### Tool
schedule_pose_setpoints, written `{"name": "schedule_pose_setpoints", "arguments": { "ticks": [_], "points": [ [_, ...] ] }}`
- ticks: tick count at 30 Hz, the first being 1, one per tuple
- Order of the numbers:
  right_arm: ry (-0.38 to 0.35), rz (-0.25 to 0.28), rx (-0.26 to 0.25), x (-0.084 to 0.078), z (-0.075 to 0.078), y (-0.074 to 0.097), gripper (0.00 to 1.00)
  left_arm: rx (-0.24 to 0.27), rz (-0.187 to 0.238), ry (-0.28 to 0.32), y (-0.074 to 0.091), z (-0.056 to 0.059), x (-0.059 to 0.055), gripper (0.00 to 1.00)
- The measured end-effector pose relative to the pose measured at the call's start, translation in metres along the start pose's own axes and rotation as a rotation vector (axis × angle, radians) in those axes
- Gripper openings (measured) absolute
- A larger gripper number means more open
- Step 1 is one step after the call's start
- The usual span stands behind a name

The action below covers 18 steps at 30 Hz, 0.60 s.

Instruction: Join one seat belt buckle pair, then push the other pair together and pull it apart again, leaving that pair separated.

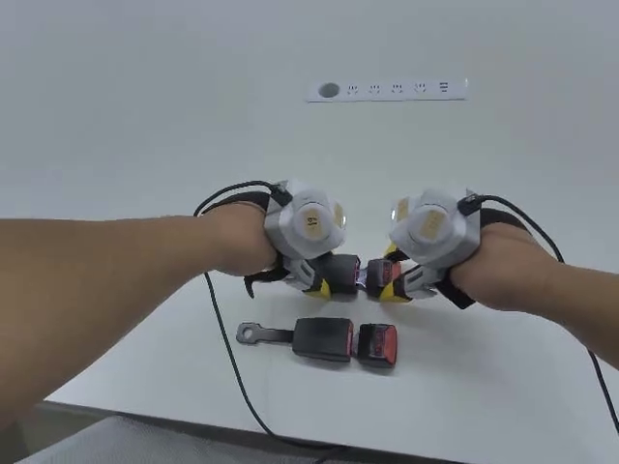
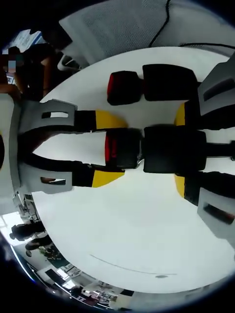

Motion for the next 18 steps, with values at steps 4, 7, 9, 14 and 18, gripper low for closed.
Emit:
{"name": "schedule_pose_setpoints", "arguments": {
  "ticks": [4,7,9,14,18],
  "points": [
    [-0.002,0.02,-0.003,-0.0032,-0.0002,0.0011,0.28,-0.002,0.005,0.0,-0.0002,-0.0005,-0.001,0.32],
    [-0.002,0.015,-0.002,-0.0024,-0.0002,0.0005,0.28,-0.001,0.008,0.0,0.0001,0.0002,-0.0009,0.32],
    [0.0,0.008,-0.004,-0.0028,-0.0003,0.0005,0.29,0.0,0.012,0.002,0.0001,0.0004,-0.0011,0.32],
    [0.002,0.002,-0.012,-0.0029,-0.0019,0.0023,0.29,-0.001,0.022,0.008,-0.0005,-0.0001,-0.0021,0.33],
    [-0.002,-0.009,-0.015,-0.0063,-0.004,0.0047,0.29,0.002,0.017,0.011,-0.0005,0.0011,-0.002,0.33]
  ]
}}
Point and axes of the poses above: the centre of the closed fingertips' face, and the gripper's own axes: y roughly backward along the fingers, z roughly to its right, x roughly out of its top, the point moved 2 cm from there along y, roughly backward along the fingers, and after that the axes turned 7 degrees about y, right-handed, at the moved point
